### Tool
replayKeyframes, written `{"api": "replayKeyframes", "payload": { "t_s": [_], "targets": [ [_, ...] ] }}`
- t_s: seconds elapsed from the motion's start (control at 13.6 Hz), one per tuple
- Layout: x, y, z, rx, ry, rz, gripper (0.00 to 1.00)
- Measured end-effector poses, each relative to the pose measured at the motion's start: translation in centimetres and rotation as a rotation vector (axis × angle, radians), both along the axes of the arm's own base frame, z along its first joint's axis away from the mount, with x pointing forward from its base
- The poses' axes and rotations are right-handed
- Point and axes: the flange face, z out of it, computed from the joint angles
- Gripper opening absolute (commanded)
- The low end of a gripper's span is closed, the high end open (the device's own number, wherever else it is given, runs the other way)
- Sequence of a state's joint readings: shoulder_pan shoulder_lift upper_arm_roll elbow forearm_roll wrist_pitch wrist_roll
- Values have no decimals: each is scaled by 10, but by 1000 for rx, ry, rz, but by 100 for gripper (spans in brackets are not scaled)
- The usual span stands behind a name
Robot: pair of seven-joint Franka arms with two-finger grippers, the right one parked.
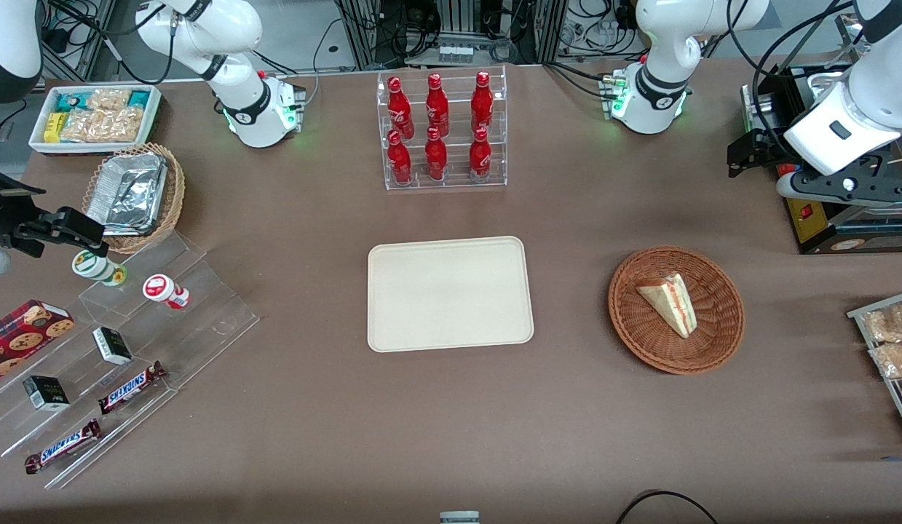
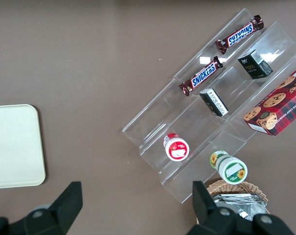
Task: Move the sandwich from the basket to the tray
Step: 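Move the left gripper over the sandwich in the wicker basket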
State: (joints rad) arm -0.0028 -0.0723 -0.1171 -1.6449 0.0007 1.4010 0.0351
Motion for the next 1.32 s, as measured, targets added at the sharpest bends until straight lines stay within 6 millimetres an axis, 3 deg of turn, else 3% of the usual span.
{"api": "replayKeyframes", "payload": {
  "t_s": [0.29, 0.51, 1.32],
  "targets": [
    [3, 0, -2, -2, -14, 1, 100],
    [9, 5, -20, -3, -19, 10, 100],
    [36, 14, -184, -16, -36, 29, 100]
  ]
}}
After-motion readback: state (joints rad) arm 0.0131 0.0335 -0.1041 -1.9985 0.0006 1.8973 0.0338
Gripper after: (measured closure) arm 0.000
